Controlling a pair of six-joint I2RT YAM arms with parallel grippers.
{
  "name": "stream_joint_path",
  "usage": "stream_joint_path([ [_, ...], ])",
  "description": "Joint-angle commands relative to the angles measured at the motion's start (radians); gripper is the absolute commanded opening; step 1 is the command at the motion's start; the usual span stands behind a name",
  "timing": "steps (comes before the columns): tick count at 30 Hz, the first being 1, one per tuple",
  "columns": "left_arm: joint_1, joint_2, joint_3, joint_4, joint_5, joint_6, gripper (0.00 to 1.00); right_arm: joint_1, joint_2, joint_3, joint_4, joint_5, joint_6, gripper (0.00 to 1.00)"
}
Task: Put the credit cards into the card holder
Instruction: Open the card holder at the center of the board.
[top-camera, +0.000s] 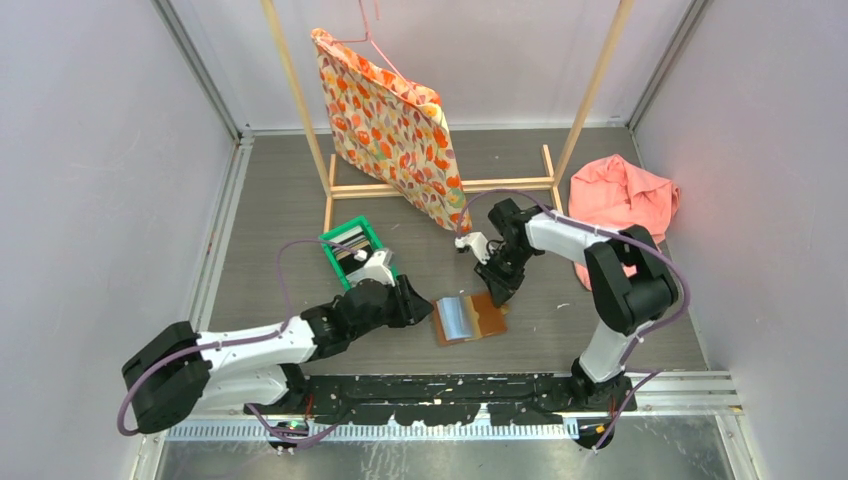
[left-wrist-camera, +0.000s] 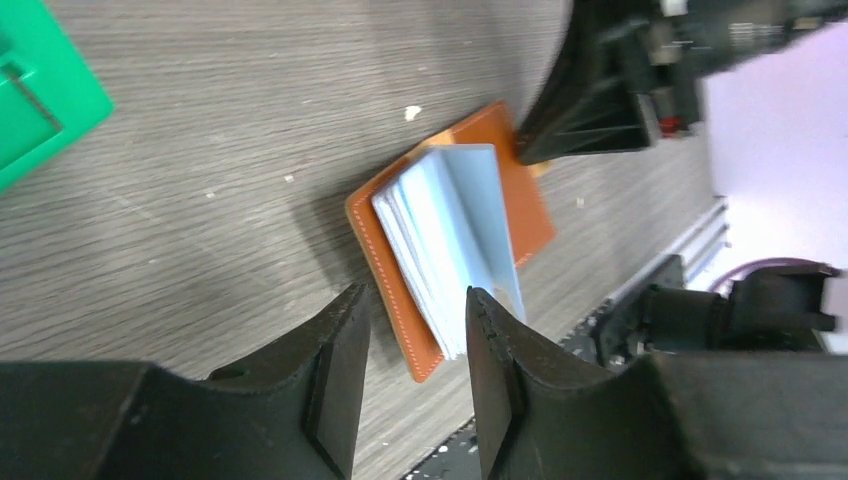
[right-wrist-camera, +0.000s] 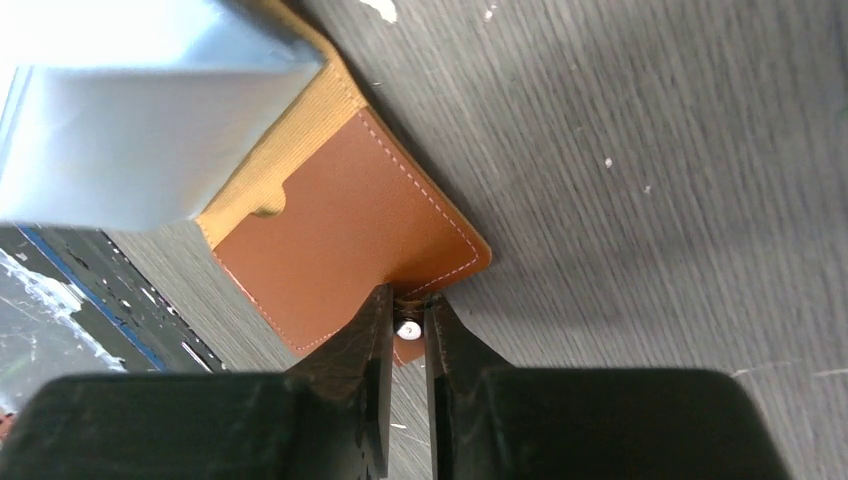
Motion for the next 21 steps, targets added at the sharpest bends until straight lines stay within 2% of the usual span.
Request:
stream_joint_path([
  [1, 0.005, -0.076, -0.020, 0.093, 0.082, 0.028, 0.43, -0.004, 0.066, 0.071, -0.071, 0.077, 0.019, 0.20],
  [7, 0.005, -0.027, -0.001, 0.181, 0.144, -0.001, 0.45, -0.043, -0.027, 0.089, -0.072, -0.018, 0.070, 0.50],
  [9, 0.003, 0.021, 0.022, 0.211, 0.170, -0.005, 0.45, -0.070, -0.082, 0.088, -0.063, -0.027, 0.074, 0.54],
  [13, -0.004, 0.110, 0.066, 0.247, 0.223, -0.010, 0.44, -0.093, -0.167, 0.070, -0.038, -0.057, 0.068, 0.59],
  [21, -0.025, 0.304, 0.194, 0.269, 0.273, 0.005, 0.44, -0.092, -0.208, 0.073, -0.035, -0.186, 0.073, 0.54],
])
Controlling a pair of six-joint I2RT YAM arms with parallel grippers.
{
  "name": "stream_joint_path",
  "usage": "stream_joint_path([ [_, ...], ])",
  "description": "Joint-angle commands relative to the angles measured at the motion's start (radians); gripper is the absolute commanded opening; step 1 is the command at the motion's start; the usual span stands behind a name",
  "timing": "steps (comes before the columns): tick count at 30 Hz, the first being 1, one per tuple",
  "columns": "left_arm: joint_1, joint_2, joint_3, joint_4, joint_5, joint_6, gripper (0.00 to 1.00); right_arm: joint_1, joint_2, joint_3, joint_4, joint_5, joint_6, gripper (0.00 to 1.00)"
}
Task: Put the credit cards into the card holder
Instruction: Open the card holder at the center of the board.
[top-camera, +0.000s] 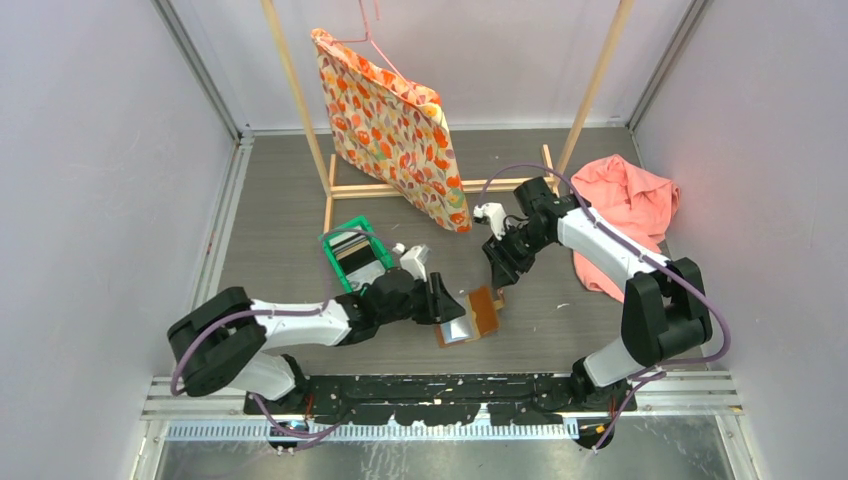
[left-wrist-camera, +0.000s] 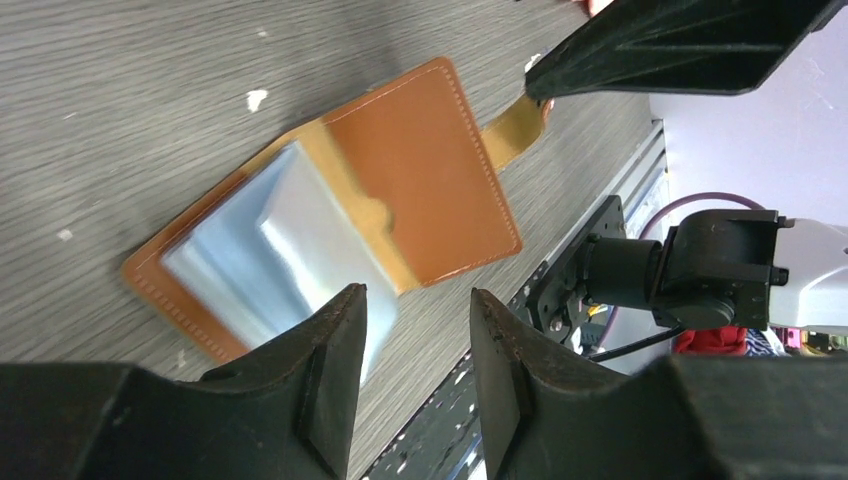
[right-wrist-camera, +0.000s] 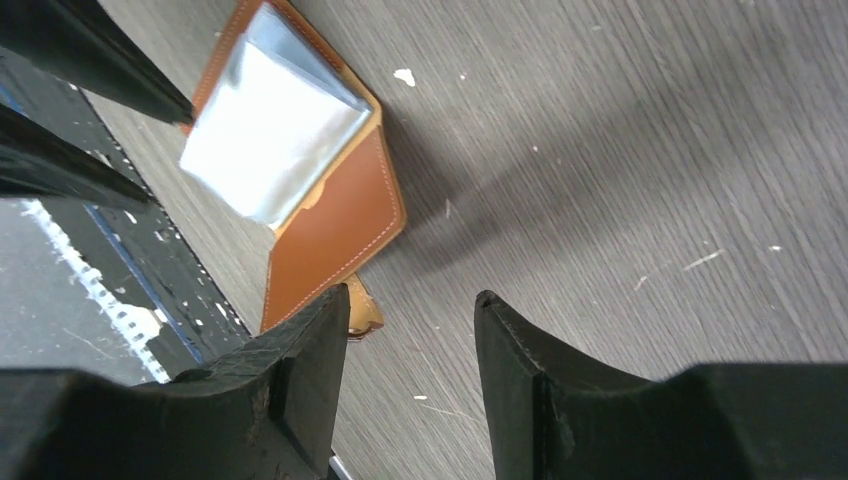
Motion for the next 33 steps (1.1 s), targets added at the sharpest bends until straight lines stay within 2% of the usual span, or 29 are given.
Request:
stream_joint_path([
  [1, -0.018, 0.080, 0.095, 0.072, 0.048, 0.014, 0.43, 0.003, -0.040, 0.018, 0.008, -0.129, 0.015, 0.53],
  [8, -0.026, 0.251, 0.203, 0.078, 0.094, 0.016, 0.39, -0.014, -0.101, 0.018, 0.002, -0.367, 0.051, 0.47],
  [15, -0.025, 0.426, 0.283, 0.108, 0.136, -0.014, 0.35, -0.016, -0.033, 0.012, 0.039, -0.386, 0.139, 0.42],
  [17, -0.026, 0.452, 0.288, 0.119, 0.140, -0.024, 0.34, -0.016, 0.006, 0.009, 0.060, -0.360, 0.178, 0.35],
  [20, -0.025, 0.467, 0.284, 0.135, 0.141, -0.034, 0.32, -0.016, 0.081, 0.017, 0.076, -0.269, 0.228, 0.17],
  [23, -0.025, 0.454, 0.266, 0.144, 0.135, -0.039, 0.31, -0.016, 0.158, 0.027, 0.071, -0.171, 0.260, 0.06],
  [33, -0.026, 0.361, 0.236, 0.150, 0.131, -0.017, 0.31, 0.022, 0.323, 0.056, 0.009, 0.081, 0.236, 0.02],
])
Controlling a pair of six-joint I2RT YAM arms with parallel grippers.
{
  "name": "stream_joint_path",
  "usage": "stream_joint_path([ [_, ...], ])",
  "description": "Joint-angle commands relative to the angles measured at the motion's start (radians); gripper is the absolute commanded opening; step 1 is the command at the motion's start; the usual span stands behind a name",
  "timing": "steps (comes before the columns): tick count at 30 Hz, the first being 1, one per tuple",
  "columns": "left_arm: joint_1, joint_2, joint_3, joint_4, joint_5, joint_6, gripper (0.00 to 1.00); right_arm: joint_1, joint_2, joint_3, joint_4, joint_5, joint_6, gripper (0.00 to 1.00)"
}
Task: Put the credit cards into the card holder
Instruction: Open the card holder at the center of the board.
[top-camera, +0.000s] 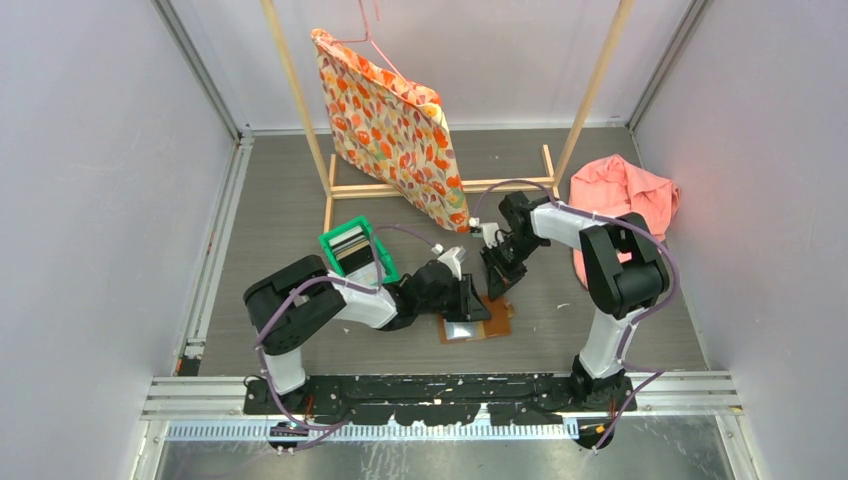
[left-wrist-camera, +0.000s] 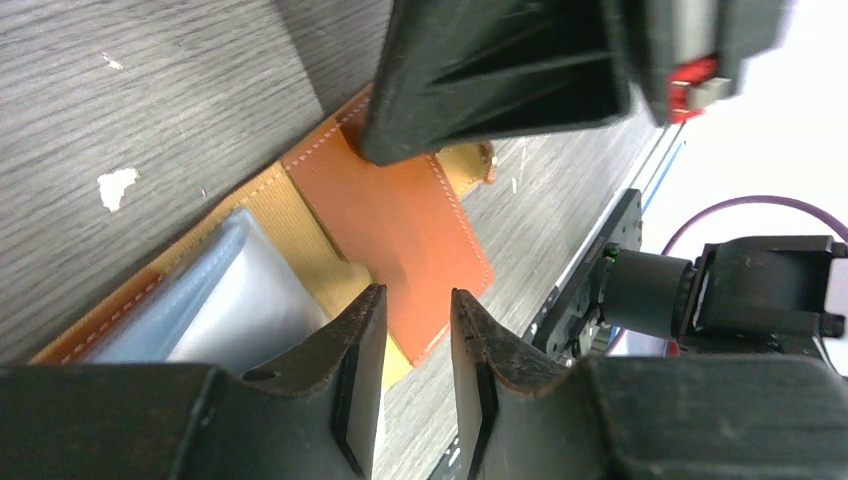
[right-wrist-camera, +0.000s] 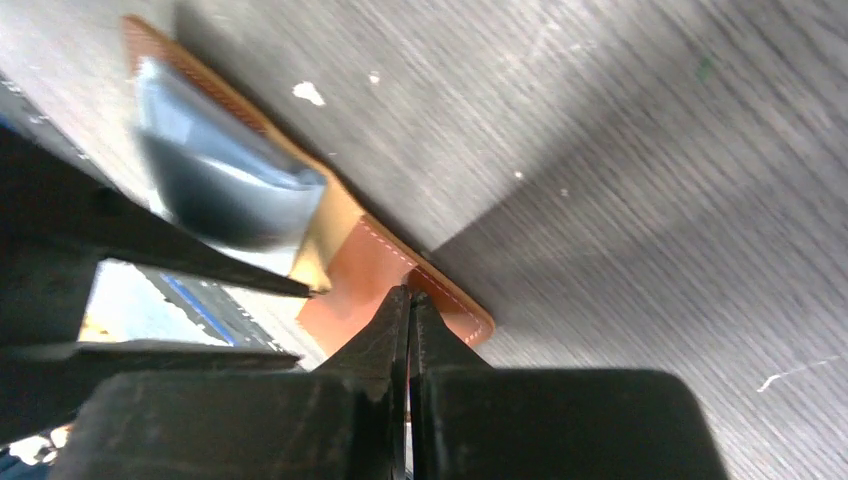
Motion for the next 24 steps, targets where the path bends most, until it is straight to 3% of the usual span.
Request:
stream_joint_path([
  [1, -0.002, -0.109, -0.033, 0.044, 0.004, 0.016, 0.32, 0.024, 0.026, 0.044, -0.032, 0.167, -0.009, 0.02],
  [5, -0.002, -0.245, -0.099, 0.032, 0.001, 0.059, 0.36, 0.024, 0.046, 0.054, -0.041, 0.168, -0.015, 0.01],
  [12, -0.002, -0.450, -0.205, -0.195, -0.107, 0.049, 0.44, 0.027, 0.034, 0.057, -0.045, 0.146, -0.025, 0.02],
  [17, -0.002, -0.480, -0.227, -0.280, -0.169, 0.020, 0.62, 0.031, 0.036, 0.057, -0.047, 0.146, -0.027, 0.02],
  [24, -0.002, -0.428, -0.190, -0.324, -0.174, 0.023, 0.63, 0.036, 0.039, 0.061, -0.049, 0.147, -0.028, 0.02],
])
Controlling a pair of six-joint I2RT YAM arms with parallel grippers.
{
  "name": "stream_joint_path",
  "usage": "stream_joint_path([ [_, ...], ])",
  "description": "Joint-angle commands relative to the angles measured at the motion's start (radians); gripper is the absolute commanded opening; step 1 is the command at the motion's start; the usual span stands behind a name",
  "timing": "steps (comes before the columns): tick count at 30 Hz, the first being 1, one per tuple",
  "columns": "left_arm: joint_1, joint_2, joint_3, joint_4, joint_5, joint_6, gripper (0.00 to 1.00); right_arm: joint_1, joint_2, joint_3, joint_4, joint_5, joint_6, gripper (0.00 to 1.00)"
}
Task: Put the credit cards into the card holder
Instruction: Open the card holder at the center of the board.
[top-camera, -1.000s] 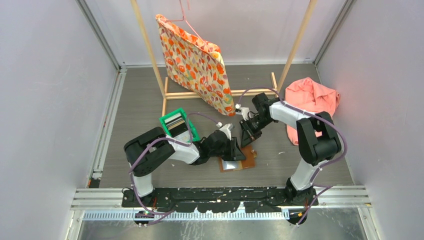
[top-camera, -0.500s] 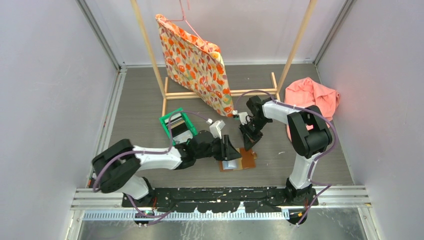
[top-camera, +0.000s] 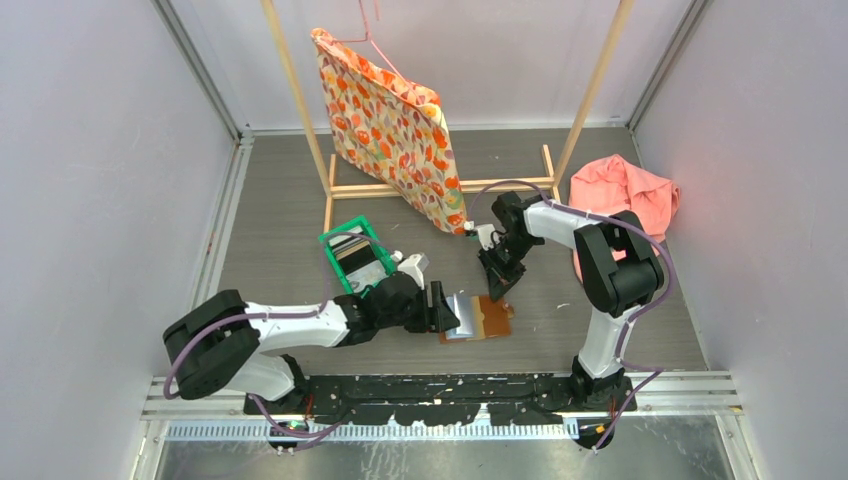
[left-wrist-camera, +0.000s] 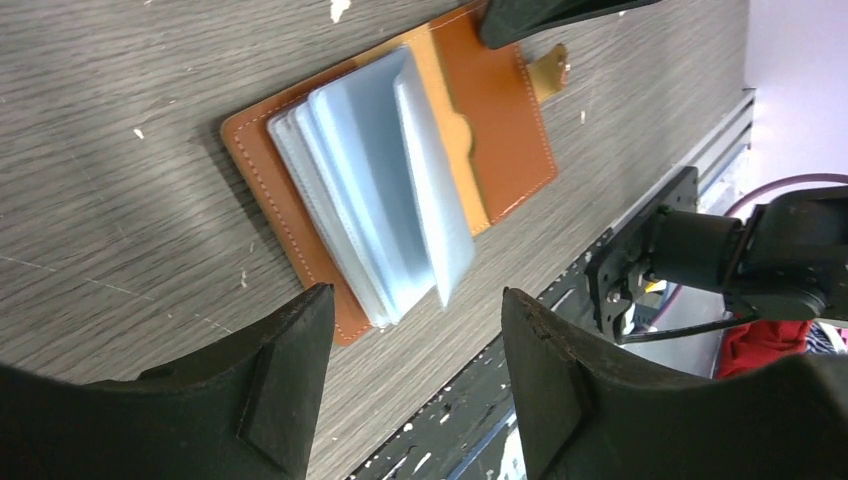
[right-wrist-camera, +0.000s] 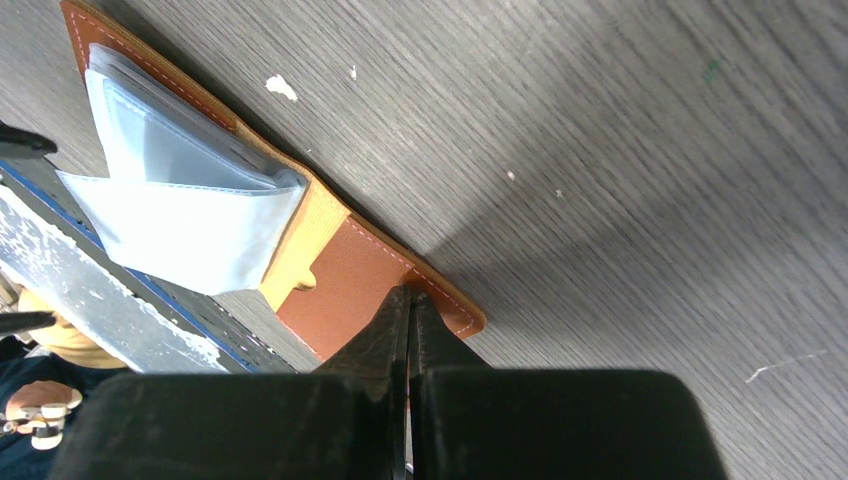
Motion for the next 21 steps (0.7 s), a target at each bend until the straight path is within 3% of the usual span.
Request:
stream_joint_path([
  [1, -0.002, 0.040, 0.037, -0.022, -0.021, -0.009, 0.63, 0.005, 0.006, 0.022, -0.004, 0.042, -0.020, 0.02],
  [9, -0.002, 0.128, 0.041, 0.089, 0.030, -0.037, 0.61, 0.010, 0.009, 0.023, -0.005, 0.042, -0.021, 0.02],
  [15, -0.002, 0.138, 0.030, 0.184, 0.054, -0.061, 0.49, 0.012, 0.009, 0.023, -0.008, 0.039, -0.023, 0.02],
  [21, -0.002, 0.086, 0.028, 0.137, 0.025, -0.057, 0.47, 0.014, 0.009, 0.025, -0.010, 0.036, -0.023, 0.02],
])
